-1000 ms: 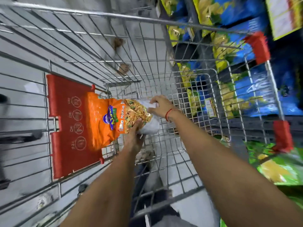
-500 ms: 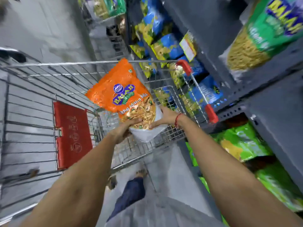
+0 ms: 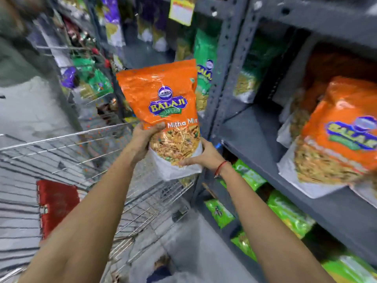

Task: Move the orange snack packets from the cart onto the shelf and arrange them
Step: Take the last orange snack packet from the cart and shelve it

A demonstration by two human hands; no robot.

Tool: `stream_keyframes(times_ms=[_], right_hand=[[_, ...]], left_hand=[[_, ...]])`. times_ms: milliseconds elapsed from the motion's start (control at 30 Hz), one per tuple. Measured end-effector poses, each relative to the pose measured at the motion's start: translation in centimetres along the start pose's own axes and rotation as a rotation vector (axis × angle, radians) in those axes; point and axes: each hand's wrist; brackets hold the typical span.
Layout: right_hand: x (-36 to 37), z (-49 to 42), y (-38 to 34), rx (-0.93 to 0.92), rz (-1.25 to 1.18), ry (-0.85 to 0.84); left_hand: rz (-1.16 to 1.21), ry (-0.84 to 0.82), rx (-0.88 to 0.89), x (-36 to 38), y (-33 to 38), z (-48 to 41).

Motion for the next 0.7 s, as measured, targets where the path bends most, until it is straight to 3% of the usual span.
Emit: stream_keyframes(times_ms=[367, 500, 700], right_hand=[[-11.5, 15.9, 4.9, 0.074, 0.190, 0.509], [-14.9, 23.0, 6.8, 0.114, 0.189, 0.726], [-19.0, 32.0, 9.7, 0.214, 0.170, 1.003]], left_hand=[[-0.098, -0.471, -0.026, 19.9, -3.6, 2.5], [-0.157, -0.705, -0.077, 27.8, -5.4, 4.8], [-0.188, -0.910, -0.072, 37.6, -8.6, 9.0]])
Point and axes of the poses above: each hand's wrist, its own z-axis away from the middle knuckle, its own x-axis out of the palm, y = z × x, and after that the axes turned 7 degrees about z, right-handed
